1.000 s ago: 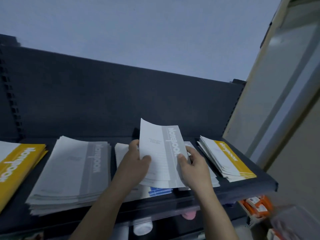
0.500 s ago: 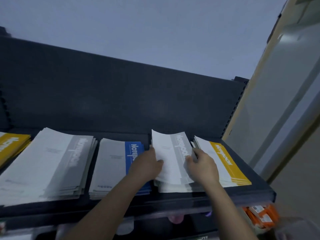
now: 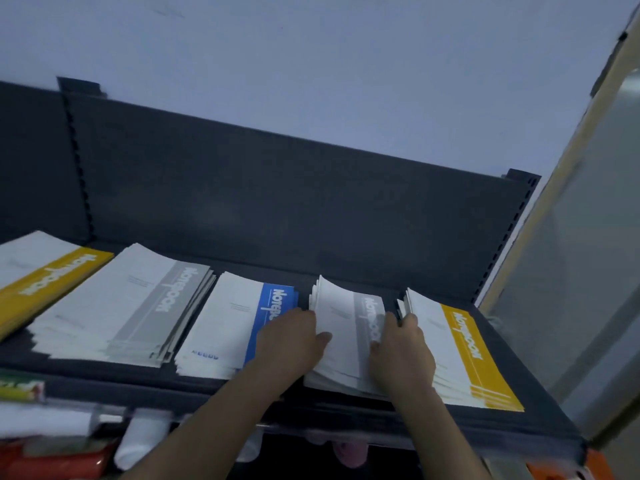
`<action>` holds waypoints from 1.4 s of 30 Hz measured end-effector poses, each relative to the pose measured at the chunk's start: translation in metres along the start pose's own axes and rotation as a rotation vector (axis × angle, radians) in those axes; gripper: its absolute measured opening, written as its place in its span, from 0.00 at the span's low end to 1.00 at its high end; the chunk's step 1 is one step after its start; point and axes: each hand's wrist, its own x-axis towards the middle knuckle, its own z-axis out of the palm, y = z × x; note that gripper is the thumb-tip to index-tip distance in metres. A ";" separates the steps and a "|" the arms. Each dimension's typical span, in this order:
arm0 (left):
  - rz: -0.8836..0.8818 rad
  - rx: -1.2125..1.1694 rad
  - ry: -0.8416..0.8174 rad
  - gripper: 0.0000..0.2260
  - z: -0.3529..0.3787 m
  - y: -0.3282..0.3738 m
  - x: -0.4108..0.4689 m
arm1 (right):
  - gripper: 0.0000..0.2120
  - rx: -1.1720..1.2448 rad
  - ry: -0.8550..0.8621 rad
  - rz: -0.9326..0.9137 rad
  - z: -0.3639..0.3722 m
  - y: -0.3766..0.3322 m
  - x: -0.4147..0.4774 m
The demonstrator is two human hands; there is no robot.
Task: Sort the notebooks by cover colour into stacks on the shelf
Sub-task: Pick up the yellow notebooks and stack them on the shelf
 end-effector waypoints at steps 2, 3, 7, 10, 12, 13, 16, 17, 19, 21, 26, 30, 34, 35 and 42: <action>-0.040 -0.005 0.061 0.17 -0.009 -0.008 -0.004 | 0.17 0.019 0.023 -0.070 -0.005 -0.010 0.001; -0.061 0.013 0.093 0.18 -0.014 -0.015 -0.006 | 0.17 0.047 0.022 -0.125 -0.007 -0.017 0.002; -0.072 0.145 0.185 0.14 -0.038 -0.054 -0.017 | 0.16 0.168 -0.003 -0.331 -0.006 -0.061 0.003; -0.123 0.237 0.234 0.14 -0.061 -0.089 -0.030 | 0.16 0.202 0.012 -0.495 -0.002 -0.106 -0.001; -0.165 0.322 0.264 0.14 -0.079 -0.112 -0.040 | 0.18 0.208 -0.008 -0.602 -0.003 -0.139 -0.006; -0.186 0.367 0.272 0.13 -0.088 -0.124 -0.046 | 0.18 0.207 -0.024 -0.655 -0.003 -0.157 -0.009; -0.257 0.490 0.272 0.15 -0.115 -0.163 -0.066 | 0.18 0.170 -0.036 -0.798 -0.005 -0.209 -0.020; -0.286 0.517 0.273 0.16 -0.124 -0.177 -0.073 | 0.18 0.155 -0.036 -0.837 -0.005 -0.225 -0.025; -0.346 0.551 0.278 0.16 -0.138 -0.206 -0.088 | 0.19 0.128 -0.042 -0.898 -0.003 -0.258 -0.035; -0.393 0.559 0.287 0.15 -0.152 -0.237 -0.103 | 0.20 0.110 -0.046 -0.945 -0.001 -0.292 -0.047; -0.481 0.599 0.294 0.15 -0.188 -0.314 -0.140 | 0.18 0.085 -0.043 -1.048 0.010 -0.377 -0.079; -0.530 0.614 0.296 0.14 -0.214 -0.372 -0.169 | 0.19 0.078 -0.062 -1.100 0.019 -0.445 -0.108; -0.590 0.613 0.280 0.13 -0.240 -0.432 -0.197 | 0.20 0.090 -0.086 -1.139 0.029 -0.510 -0.137; -0.606 0.613 0.276 0.12 -0.245 -0.446 -0.203 | 0.20 0.092 -0.091 -1.146 0.031 -0.524 -0.144; -0.687 0.598 0.267 0.13 -0.269 -0.530 -0.229 | 0.20 0.087 -0.145 -1.197 0.052 -0.614 -0.177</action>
